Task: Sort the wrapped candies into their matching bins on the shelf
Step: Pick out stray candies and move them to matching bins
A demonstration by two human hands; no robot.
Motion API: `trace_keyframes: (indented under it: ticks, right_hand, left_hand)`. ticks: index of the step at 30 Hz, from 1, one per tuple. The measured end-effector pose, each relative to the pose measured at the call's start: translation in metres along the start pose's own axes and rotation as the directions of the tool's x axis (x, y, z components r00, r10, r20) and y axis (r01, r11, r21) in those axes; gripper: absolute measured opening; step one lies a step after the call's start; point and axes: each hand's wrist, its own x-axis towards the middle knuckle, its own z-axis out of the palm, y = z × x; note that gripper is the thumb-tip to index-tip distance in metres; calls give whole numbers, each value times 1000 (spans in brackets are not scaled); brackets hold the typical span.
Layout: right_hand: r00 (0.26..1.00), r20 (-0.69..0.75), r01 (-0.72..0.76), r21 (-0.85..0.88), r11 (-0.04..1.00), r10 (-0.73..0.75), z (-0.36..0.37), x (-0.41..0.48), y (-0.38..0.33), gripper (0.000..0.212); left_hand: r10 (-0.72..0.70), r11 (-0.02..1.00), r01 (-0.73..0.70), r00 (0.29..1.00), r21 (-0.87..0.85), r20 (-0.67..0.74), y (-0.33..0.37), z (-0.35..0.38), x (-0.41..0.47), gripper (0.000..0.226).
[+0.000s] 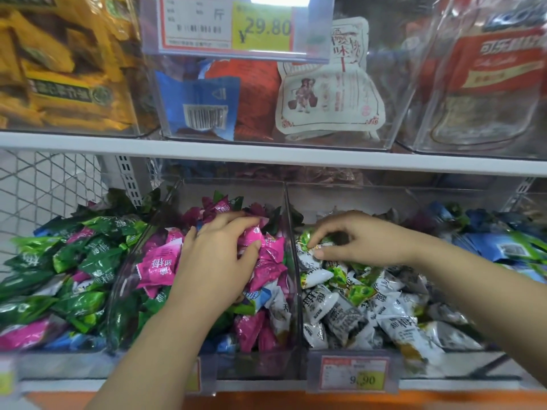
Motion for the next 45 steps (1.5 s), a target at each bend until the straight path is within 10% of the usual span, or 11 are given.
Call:
trace_keyframes:
  ticks: [8, 14, 24, 31, 38, 45]
  right_hand:
    - [1000, 11, 5, -203, 979, -3, -1, -30, 15, 36]
    - [982, -175, -62, 21, 998, 65, -19, -8, 5, 21]
    - [951, 114, -306, 181, 935, 289, 7, 86, 18, 85]
    - [977, -87, -174, 192, 966, 193, 7, 73, 10, 24]
    - [883, -410, -53, 396, 917, 229, -5, 17, -29, 49]
    - [932, -348, 146, 623, 769, 105, 18, -20, -82, 38]
  left_hand:
    - [1, 1000, -1, 1000, -8, 9, 0, -2, -2, 37]
    - [-15, 999, 15, 1000, -32, 5, 2, -1, 0, 35]
    - [-5, 997, 6, 1000, -77, 13, -3, -2, 2, 34]
    - [4, 998, -3, 1000, -63, 23, -2, -3, 2, 34]
    - [92, 988, -92, 996, -124, -9, 4, -12, -4, 42]
    - [268, 878, -272, 961, -394, -66, 23, -27, -25, 49]
